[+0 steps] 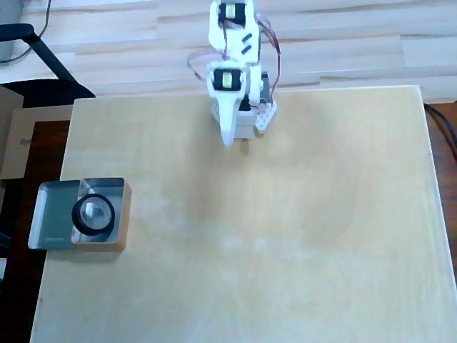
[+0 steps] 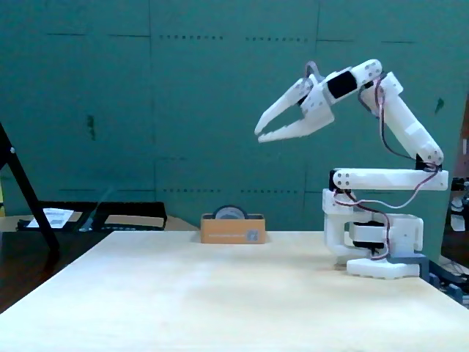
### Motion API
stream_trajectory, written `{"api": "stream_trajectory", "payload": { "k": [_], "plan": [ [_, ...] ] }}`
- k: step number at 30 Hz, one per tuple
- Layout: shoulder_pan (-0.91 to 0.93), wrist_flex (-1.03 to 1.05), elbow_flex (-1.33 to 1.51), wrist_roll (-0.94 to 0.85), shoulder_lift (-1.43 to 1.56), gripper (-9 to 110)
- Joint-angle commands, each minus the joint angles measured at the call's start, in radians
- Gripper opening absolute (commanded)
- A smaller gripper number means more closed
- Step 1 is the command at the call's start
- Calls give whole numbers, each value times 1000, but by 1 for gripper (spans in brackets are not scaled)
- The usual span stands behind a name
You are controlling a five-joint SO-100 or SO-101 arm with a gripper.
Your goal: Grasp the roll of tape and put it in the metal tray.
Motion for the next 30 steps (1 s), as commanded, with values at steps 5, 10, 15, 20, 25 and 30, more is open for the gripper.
{"api": "stream_trajectory", "payload": {
  "k": [5, 10, 15, 20, 25, 30],
  "plan": [
    [5, -146, 288, -6, 287, 0],
    [-3, -178, 492, -6, 287, 0],
    [-5, -179, 614, -6, 288, 0],
    [-5, -179, 698, -6, 288, 0],
    [-3, -252, 788, -8, 288, 0],
    [-5, -270, 796, -8, 288, 0]
  ]
}}
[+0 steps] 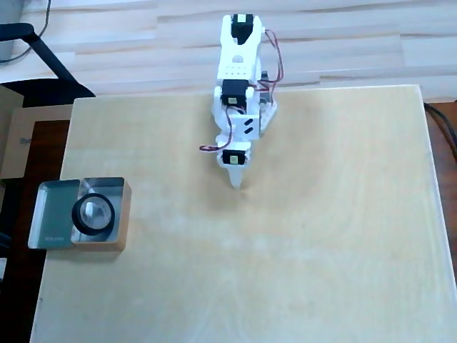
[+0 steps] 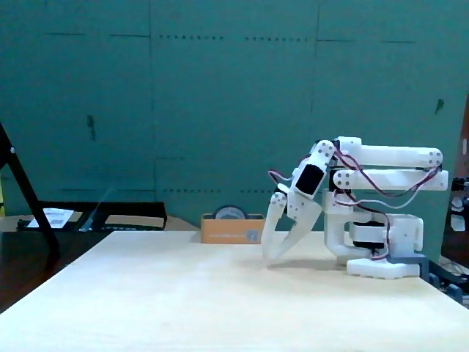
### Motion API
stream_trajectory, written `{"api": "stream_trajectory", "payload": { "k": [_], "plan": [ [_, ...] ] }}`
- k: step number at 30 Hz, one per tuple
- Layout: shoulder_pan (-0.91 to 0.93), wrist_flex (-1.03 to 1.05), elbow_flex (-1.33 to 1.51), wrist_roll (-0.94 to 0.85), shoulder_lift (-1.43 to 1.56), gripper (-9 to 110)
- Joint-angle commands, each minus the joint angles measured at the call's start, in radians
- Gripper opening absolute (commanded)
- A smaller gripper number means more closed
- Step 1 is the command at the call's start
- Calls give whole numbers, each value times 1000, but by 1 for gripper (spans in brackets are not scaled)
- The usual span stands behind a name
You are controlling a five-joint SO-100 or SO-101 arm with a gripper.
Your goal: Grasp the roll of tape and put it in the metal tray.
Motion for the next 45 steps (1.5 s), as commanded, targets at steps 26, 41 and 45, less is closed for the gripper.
{"api": "stream_trajectory", "payload": {
  "k": [26, 41, 45],
  "plan": [
    [-9, -74, 28, -9, 293, 0],
    [-8, -146, 44, -84, 291, 0],
    [-6, -146, 44, -84, 291, 0]
  ]
}}
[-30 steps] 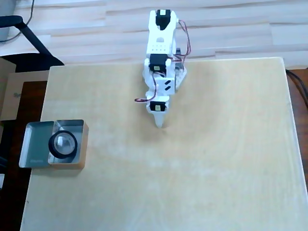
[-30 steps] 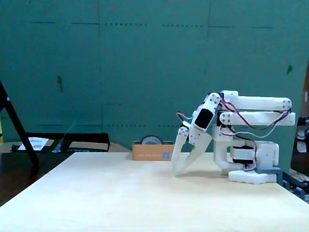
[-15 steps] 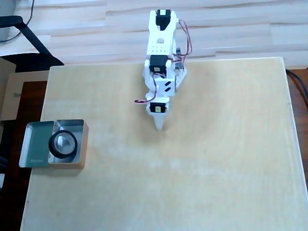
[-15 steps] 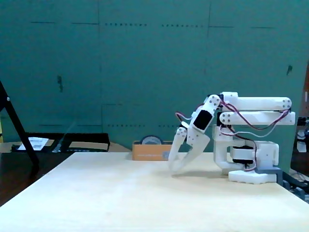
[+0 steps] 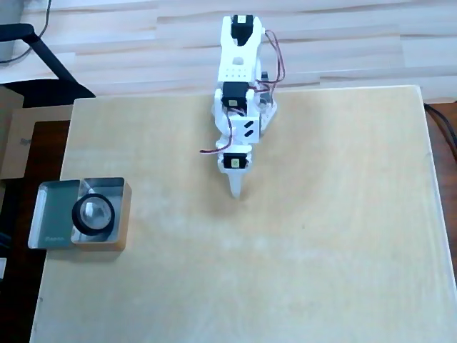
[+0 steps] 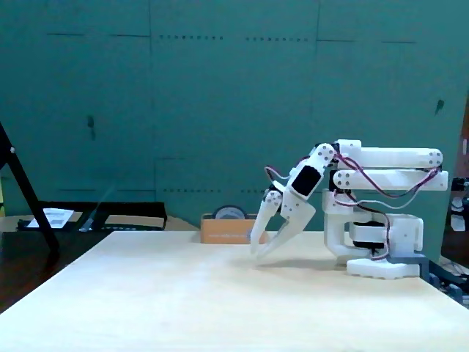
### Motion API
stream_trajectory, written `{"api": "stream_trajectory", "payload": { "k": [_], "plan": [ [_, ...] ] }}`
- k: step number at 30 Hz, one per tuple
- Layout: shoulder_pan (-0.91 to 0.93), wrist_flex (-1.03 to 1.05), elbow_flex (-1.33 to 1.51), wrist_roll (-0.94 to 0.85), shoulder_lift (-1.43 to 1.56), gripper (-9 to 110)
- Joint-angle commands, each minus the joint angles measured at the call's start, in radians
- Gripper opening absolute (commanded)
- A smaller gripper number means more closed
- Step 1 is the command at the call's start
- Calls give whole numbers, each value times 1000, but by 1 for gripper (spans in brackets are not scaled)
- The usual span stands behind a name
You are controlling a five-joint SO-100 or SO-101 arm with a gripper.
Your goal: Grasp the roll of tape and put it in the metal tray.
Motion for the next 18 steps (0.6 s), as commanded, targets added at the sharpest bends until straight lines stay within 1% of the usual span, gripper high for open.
{"api": "stream_trajectory", "payload": {
  "k": [1, 18],
  "plan": [
    [-3, -3, 9, -12, 287, 0],
    [3, -3, 9, -9, 287, 0]
  ]
}}
